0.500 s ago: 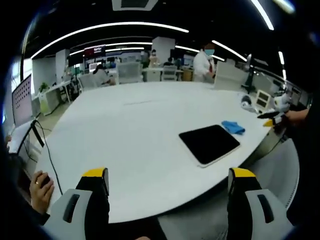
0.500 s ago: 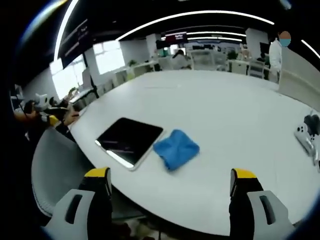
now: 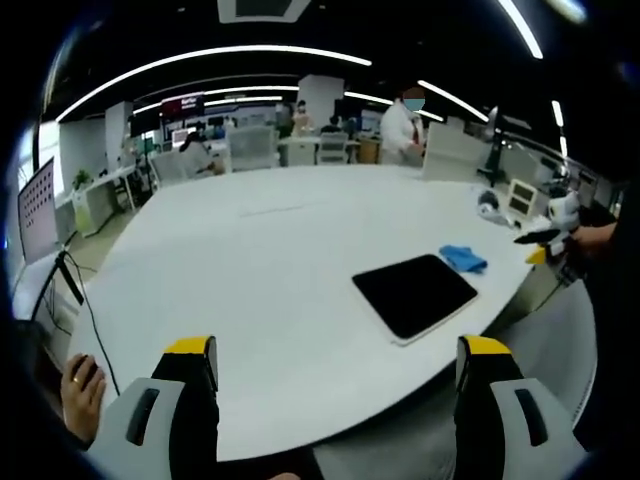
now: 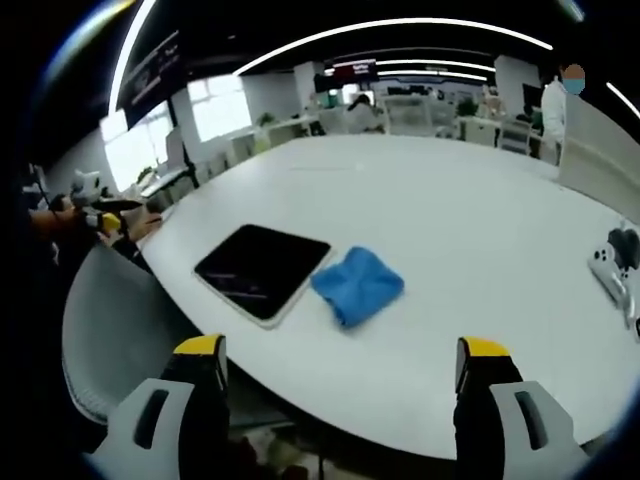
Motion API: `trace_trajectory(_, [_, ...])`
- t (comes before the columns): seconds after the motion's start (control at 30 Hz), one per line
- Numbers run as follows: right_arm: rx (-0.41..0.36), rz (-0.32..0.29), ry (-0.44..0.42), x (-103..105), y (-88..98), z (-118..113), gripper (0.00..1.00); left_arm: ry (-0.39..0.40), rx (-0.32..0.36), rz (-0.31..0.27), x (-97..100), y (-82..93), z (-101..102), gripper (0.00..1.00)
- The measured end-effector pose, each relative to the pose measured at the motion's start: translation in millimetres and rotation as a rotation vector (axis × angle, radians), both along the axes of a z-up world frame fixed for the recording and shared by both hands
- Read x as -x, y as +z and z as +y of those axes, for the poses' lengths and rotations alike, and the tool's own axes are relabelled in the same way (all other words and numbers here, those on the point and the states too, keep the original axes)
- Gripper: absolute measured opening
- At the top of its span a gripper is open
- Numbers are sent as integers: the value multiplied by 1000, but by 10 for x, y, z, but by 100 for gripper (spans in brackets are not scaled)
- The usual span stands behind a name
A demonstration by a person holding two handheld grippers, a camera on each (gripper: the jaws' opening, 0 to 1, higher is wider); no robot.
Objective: Wipe the mirror surface with the cleaning cloth until all visible marks leave the cleaned area.
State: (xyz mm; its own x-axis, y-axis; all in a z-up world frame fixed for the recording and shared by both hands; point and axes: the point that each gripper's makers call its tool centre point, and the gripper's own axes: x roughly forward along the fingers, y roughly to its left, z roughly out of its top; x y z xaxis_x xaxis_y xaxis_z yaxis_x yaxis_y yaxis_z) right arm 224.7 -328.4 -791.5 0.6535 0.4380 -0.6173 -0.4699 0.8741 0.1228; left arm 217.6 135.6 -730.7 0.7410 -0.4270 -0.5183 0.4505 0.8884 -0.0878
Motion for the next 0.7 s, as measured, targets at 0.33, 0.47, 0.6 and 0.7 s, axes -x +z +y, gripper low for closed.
trace_trajectory(0.33, [5,-14,2,50,29,-6,94,-13,-19,-8,52,41,36,100])
trace_trajectory(0.47, [26,-5,23,115,8,-22,94,-25,-22,3,87,9,28,100])
trace_trajectory(0.6, [-15,-6,-18,150,74,-41,94,-33,-20,1,99,18,2,100])
trace_trajectory(0.7, [-48,1,-62,165,96,-92,94,-36,-21,-6,90,42,-19,100])
